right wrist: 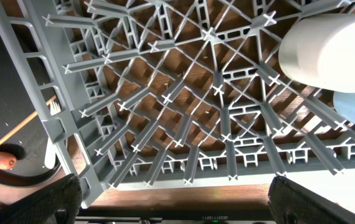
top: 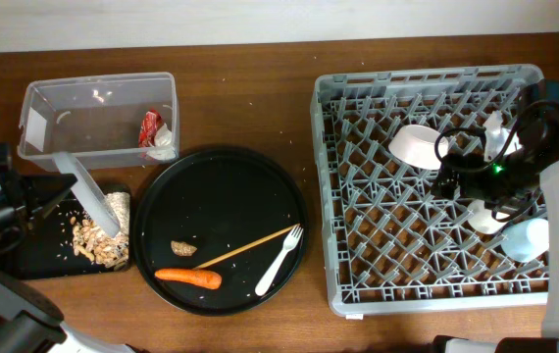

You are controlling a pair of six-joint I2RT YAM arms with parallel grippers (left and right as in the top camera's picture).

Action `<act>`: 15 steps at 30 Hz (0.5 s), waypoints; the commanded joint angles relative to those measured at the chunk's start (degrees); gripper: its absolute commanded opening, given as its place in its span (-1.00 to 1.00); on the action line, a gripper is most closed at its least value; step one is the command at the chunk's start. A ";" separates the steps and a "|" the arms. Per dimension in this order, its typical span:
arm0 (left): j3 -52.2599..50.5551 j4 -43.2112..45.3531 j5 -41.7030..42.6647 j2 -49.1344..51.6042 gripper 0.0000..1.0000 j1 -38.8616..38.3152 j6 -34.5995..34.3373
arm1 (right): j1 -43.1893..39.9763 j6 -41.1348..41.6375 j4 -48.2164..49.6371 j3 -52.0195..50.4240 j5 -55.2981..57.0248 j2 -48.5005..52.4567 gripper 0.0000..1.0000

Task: Sort waste into correct bins and load items into the dishwasher rack
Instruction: 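Tilt the white plate over the black tray to dump rice and shells, then set the emptied white plate back on the black platter with the left gripper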

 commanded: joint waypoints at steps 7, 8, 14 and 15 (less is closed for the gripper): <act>-0.37 -0.24 2.45 -2.05 -1.00 1.46 0.00 | -0.17 -0.57 -0.31 -0.33 0.57 -0.61 0.97; -0.37 -0.28 0.04 -2.05 -0.99 1.49 -5.40 | -0.17 -0.57 -0.28 -0.33 0.57 -0.61 0.97; -0.39 0.15 1.84 -2.99 -1.00 1.49 -7.34 | -0.17 -0.57 -0.26 -0.33 0.57 -0.61 0.97; -0.39 3.54 -1.03 -2.95 -1.00 1.73 -8.83 | -0.17 -0.57 -0.24 -0.33 0.57 -0.61 0.97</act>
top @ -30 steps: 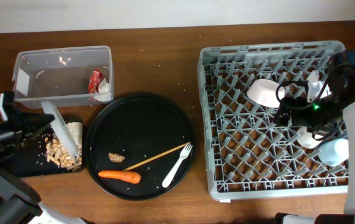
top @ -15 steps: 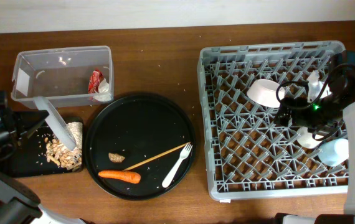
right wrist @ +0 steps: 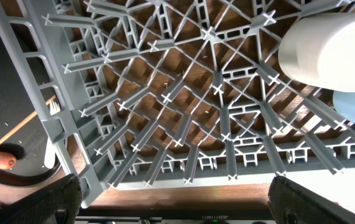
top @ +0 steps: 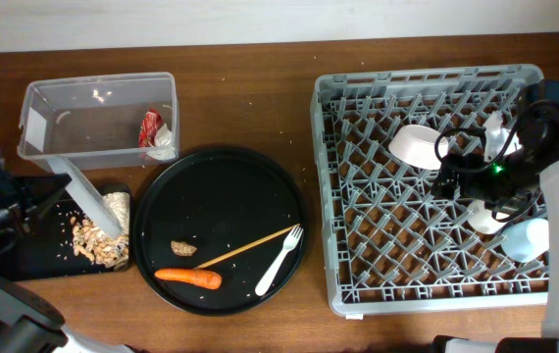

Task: Sort waste into correct bins and load items into the dishwasher rack
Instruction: 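Set the emptied white plate back on the black platter with the left gripper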

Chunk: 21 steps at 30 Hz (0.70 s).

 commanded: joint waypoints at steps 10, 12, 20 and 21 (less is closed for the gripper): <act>-0.26 -0.63 2.82 -3.23 -1.00 0.83 4.22 | -0.17 -0.55 -0.48 -0.33 0.52 -0.61 0.97; -0.24 -0.66 3.02 -5.03 -1.00 0.81 3.26 | -0.17 -0.55 -0.48 -0.33 0.52 -0.61 0.97; -0.24 2.95 -5.14 -17.27 -1.00 -22.18 3.23 | -0.15 -0.52 -0.68 -0.33 0.50 -0.61 0.97; -0.26 4.70 -7.96 -17.22 -0.99 -28.28 1.60 | -0.15 -0.52 -0.68 -0.33 0.48 -0.61 0.97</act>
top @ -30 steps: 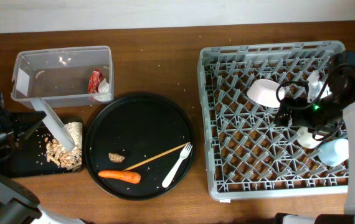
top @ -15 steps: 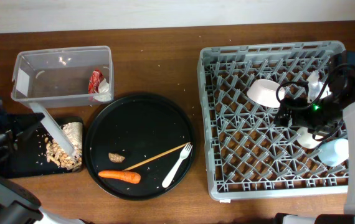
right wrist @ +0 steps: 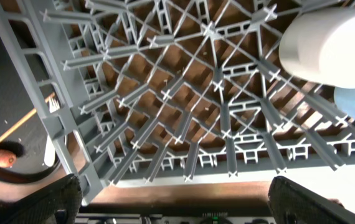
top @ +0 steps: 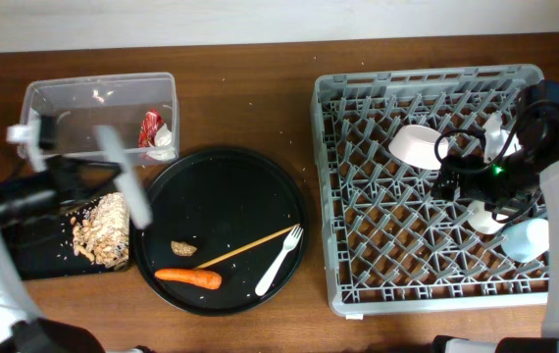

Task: Sort waste into correct bins and load items into the dishwasher rack
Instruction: 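Set the emptied white plate back on the black platter with the left gripper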

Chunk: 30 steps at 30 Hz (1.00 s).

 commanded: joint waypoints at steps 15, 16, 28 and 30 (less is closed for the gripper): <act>0.07 25.64 -55.25 14.69 -0.99 -63.28 -44.83 | -0.11 -0.55 -0.92 -0.31 0.48 -0.59 0.97; 0.07 25.42 -55.25 17.40 -1.00 -64.41 -44.83 | -0.11 -0.55 -0.96 -0.31 0.48 -0.59 0.97; 1.68 20.15 -54.88 21.33 -0.68 -64.72 -45.18 | -0.11 -0.57 -1.16 -0.31 0.50 -0.59 0.97; 3.72 16.65 -57.64 19.17 -0.67 -62.12 -45.18 | -0.11 -0.55 -1.14 -0.31 0.46 -0.59 0.97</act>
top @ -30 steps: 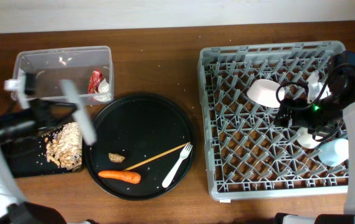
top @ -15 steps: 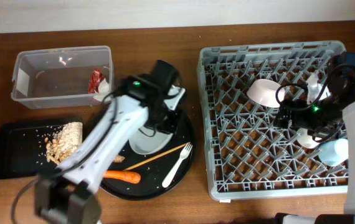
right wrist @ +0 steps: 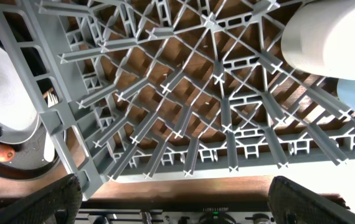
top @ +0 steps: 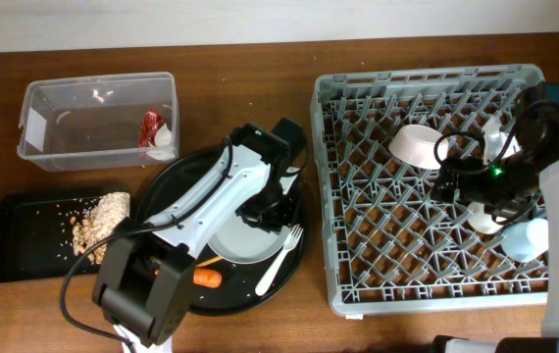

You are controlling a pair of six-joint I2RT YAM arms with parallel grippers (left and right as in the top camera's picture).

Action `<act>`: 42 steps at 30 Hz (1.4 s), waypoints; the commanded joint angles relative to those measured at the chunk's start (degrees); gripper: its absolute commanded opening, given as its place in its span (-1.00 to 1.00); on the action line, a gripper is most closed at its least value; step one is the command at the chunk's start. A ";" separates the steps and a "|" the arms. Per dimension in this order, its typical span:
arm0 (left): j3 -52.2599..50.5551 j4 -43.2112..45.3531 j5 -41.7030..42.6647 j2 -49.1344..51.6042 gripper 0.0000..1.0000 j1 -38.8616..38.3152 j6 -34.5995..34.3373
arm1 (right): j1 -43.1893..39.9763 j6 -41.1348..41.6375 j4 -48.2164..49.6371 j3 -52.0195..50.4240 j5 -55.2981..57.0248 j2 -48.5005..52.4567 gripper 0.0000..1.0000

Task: Sort waste into correct bins and load items into the dishwasher rack
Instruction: 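Set the emptied white plate back on the black platter with the left gripper, then reach the right gripper to the white plate rim on the platter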

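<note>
A white plate (top: 243, 236) lies low over the round black tray (top: 177, 186), and my left gripper (top: 276, 209) is shut on its right edge. The plate covers most of the chopstick. A white fork (top: 281, 261) and a carrot (top: 208, 278) lie beside it on the tray. My right gripper (top: 464, 186) hovers open over the grey dishwasher rack (top: 358, 289), its fingers (right wrist: 47, 202) wide apart and holding nothing. The rack (right wrist: 184, 112) holds a white bowl (top: 415, 145), a white cup (right wrist: 327, 37) and a light blue cup.
A clear bin (top: 44, 127) at the back left holds a red wrapper (top: 151, 127). In front of it a black rectangular tray (top: 25, 255) carries food scraps (top: 98, 221). The plate (right wrist: 3, 87) shows at the left edge of the right wrist view.
My left arm has moved right with the plate, from beside the clear bin and scrap tray to over the round black tray. The right gripper stays open over the rack.
My left gripper held the plate tilted over the rectangular tray, with scraps beneath it, at the first two moments. Then the plate was raised near the bin. Now it sits level over the round tray. The right arm stayed almost still throughout.
</note>
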 commanded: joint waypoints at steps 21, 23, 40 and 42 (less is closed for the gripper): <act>3.28 -14.45 -9.66 -14.91 0.25 47.04 -0.33 | 53.13 15.08 19.63 0.00 -0.50 17.18 0.89; 3.28 -14.45 -9.64 -14.91 0.27 47.04 -0.33 | 54.14 18.08 21.75 0.00 1.09 22.27 0.82; 2.45 -14.14 -9.62 -14.91 0.27 46.75 -0.35 | 54.29 28.85 32.81 -0.94 8.11 34.21 0.40; 2.43 -13.99 -9.62 -14.91 0.28 46.75 -0.35 | 54.27 30.21 34.84 -3.06 8.09 34.21 0.40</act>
